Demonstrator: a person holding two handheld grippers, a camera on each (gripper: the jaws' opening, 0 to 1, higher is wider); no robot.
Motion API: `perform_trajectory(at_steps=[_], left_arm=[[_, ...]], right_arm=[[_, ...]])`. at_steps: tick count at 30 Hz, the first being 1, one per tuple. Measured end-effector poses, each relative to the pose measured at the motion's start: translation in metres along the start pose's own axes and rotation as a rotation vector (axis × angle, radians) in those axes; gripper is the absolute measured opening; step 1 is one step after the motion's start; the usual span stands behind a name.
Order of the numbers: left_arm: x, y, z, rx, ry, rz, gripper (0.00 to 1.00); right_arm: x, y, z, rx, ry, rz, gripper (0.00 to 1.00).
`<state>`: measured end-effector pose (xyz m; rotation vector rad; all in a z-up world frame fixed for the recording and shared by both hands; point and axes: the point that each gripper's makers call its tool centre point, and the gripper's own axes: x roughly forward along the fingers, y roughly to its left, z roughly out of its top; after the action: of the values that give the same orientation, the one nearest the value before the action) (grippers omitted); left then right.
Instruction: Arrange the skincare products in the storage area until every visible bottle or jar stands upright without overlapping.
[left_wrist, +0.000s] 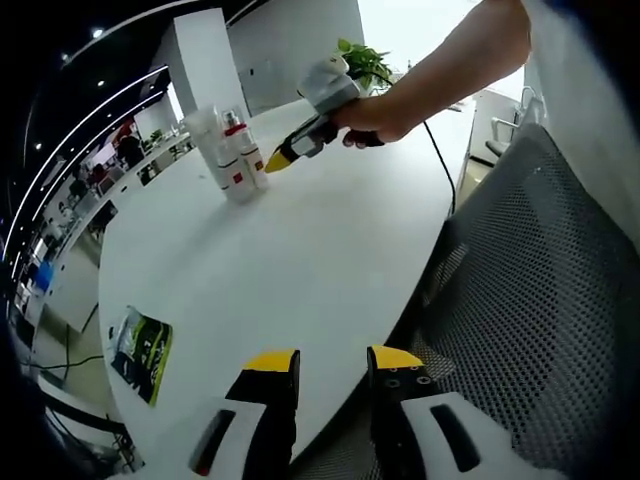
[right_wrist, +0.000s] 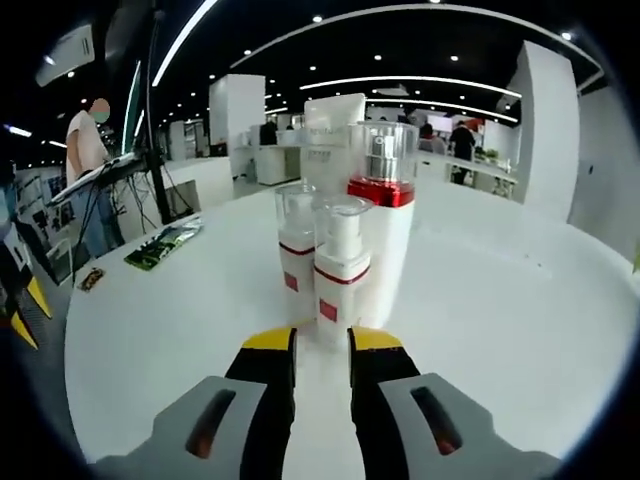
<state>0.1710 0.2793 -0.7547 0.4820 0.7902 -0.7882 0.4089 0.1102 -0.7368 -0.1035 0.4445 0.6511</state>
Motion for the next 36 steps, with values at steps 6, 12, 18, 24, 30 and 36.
perform_trajectory(at_steps=[6, 12, 18, 24, 30, 36], left_arm=[[0.001, -0.001, -0.002, 0.013, 0.009, 0.010, 0.27], [-0.002, 0.002, 0.002, 0.013, -0.014, 0.032, 0.27], [-0.005, 0.000, 0.011, 0.024, -0.060, 0.023, 0.27], [-0.010, -0.003, 0.022, 0.038, -0.113, 0.020, 0.27], [-0.026, 0.012, 0.042, 0.072, -0.182, 0.067, 0.28], [-0.038, 0.046, 0.016, 0.235, -0.080, 0.136, 0.35]], right_arm=[[-0.023, 0.025, -0.009, 0.057, 0.000, 0.051, 0.24], [-0.038, 0.059, -0.020, 0.104, 0.054, 0.089, 0.28], [-0.035, 0.096, -0.007, 0.132, 0.137, 0.150, 0.36], [-0.007, 0.143, 0.026, 0.129, 0.182, 0.240, 0.47], [0.040, 0.196, 0.053, 0.078, 0.239, 0.324, 0.53], [0.090, 0.235, 0.070, 0.058, 0.300, 0.361, 0.61]])
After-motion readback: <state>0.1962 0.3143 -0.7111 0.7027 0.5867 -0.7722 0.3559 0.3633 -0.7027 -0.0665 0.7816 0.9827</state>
